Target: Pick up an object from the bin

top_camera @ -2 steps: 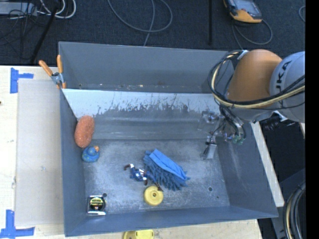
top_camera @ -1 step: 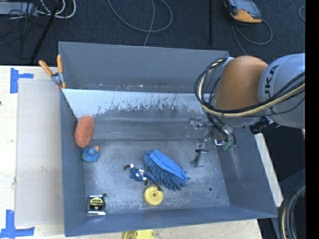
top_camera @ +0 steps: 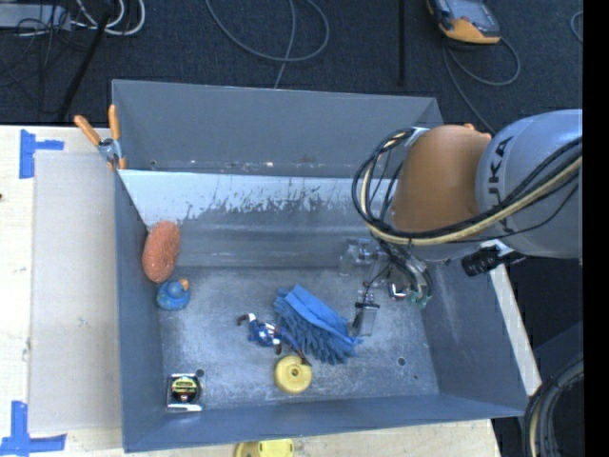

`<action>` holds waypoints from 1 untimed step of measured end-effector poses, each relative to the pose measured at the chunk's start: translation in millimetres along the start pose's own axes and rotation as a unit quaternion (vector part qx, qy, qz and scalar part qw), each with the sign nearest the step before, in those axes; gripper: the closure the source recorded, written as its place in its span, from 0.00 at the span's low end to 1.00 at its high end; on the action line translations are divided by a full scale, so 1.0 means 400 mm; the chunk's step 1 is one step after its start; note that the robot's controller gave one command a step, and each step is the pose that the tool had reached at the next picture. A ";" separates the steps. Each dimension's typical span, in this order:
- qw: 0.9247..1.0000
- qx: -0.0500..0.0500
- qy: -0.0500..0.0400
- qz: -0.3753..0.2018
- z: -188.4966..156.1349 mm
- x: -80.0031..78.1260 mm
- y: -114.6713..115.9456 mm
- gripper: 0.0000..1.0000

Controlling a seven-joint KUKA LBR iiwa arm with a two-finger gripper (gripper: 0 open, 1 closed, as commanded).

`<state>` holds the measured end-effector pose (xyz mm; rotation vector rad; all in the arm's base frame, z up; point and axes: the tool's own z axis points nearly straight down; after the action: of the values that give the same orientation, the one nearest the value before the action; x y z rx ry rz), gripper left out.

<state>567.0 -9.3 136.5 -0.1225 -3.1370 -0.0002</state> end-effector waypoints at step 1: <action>0.999 0.000 -0.001 0.051 0.084 0.037 0.053 0.00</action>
Offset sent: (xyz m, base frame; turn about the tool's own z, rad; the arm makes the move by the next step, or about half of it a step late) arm -0.0302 0.0497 -0.0665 0.2568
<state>554.0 12.9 103.0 -0.2833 -3.1276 -0.0005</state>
